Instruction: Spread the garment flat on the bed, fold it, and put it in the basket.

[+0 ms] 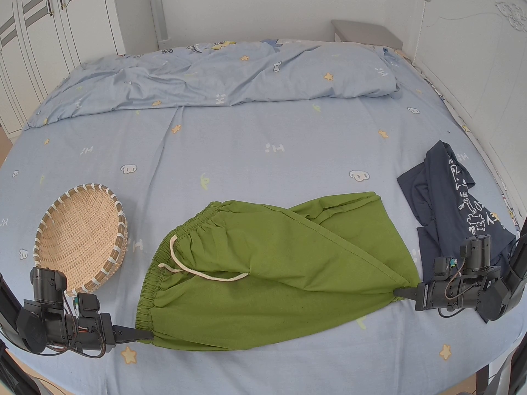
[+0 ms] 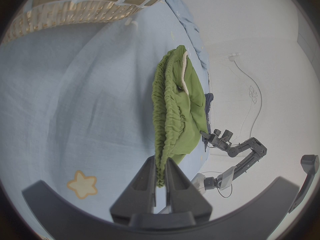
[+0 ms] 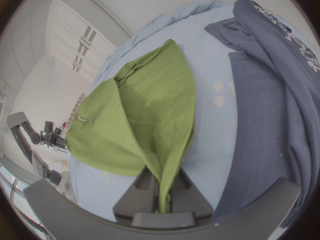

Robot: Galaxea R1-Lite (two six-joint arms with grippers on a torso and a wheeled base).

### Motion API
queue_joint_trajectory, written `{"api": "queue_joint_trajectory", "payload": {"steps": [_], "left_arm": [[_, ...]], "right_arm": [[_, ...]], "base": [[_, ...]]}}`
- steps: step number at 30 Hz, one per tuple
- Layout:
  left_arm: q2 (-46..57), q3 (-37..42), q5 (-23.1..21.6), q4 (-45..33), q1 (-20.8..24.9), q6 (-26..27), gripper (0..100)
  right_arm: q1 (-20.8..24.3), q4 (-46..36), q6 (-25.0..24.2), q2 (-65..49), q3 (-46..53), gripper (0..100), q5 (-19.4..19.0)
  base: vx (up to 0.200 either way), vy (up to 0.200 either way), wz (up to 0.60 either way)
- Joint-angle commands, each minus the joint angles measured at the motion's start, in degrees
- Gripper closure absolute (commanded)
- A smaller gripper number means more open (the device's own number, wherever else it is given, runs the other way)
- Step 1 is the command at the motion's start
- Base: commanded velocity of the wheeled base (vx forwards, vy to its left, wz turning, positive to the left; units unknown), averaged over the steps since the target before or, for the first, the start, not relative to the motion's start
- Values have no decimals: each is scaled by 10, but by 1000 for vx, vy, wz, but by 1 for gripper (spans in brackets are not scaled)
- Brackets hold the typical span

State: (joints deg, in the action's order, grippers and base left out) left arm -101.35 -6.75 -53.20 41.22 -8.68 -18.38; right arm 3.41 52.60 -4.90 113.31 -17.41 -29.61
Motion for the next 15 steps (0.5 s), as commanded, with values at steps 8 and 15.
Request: {"api": "queue_joint_trajectory", "payload": {"steps": [8, 15], "left_arm": [[29, -4, -1, -9, -7, -8, 100], [99, -36, 0, -113, -25, -21, 100]], "right_arm": [[-7, -8, -4, -64, 8, 100, 0], [0, -124, -5, -165, 11, 100, 2]], "base": [[0, 0, 0], [0, 0, 0]]}}
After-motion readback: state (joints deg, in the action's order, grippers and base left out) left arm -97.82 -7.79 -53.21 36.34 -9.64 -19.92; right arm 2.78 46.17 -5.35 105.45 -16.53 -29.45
